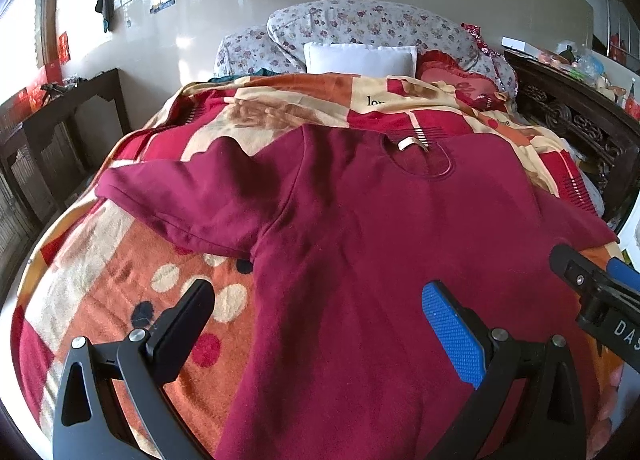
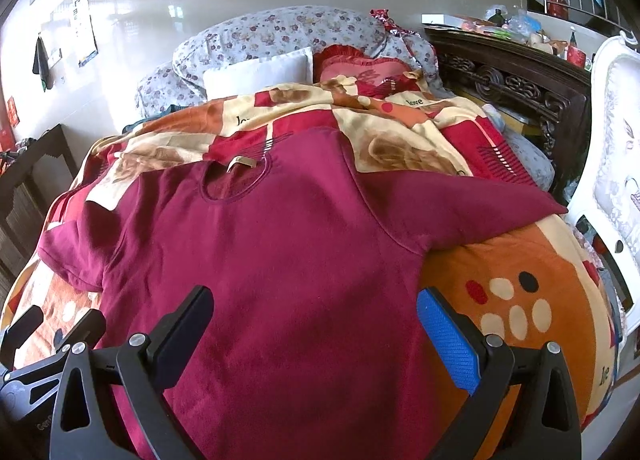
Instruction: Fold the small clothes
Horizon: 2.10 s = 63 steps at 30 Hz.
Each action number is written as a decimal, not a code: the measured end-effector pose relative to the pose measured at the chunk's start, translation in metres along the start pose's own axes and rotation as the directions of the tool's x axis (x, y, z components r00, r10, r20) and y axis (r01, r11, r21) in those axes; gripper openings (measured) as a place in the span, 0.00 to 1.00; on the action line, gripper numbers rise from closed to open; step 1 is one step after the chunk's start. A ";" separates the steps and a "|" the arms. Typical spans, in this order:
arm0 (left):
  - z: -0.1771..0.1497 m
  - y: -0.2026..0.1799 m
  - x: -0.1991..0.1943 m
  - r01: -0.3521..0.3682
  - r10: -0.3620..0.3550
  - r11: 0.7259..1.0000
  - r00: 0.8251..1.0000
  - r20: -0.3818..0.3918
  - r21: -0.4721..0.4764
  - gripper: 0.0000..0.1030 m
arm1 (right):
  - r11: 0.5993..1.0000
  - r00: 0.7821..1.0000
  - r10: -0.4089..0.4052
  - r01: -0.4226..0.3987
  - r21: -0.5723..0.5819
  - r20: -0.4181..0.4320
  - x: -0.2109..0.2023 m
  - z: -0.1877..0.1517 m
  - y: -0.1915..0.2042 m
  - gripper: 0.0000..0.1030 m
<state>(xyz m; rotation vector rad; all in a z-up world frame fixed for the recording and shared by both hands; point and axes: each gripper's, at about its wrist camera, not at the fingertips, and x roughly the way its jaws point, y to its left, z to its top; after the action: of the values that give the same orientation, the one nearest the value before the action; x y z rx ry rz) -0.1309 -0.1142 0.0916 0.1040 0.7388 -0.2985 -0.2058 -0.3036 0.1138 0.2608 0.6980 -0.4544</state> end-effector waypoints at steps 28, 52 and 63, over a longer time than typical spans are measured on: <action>0.025 0.024 0.021 -0.017 0.016 1.000 1.000 -0.007 -0.025 1.00 | 0.998 1.000 0.014 -0.013 -0.066 0.012 0.034 0.038 0.050 1.00; 0.066 0.057 0.105 -0.097 0.095 0.989 0.995 -0.030 -0.109 1.00 | 0.989 0.995 0.094 -0.088 -0.122 0.044 0.112 0.064 0.112 1.00; 0.059 0.065 0.113 -0.103 0.101 0.987 0.995 -0.026 -0.120 1.00 | 0.994 0.997 0.076 -0.074 -0.081 0.025 0.130 0.058 0.096 1.00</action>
<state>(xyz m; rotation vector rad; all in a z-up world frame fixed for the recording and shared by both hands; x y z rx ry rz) 0.0060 -0.0897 0.0580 0.0293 0.7675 -0.1547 -0.0392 -0.2827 0.0778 0.2041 0.6748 -0.3571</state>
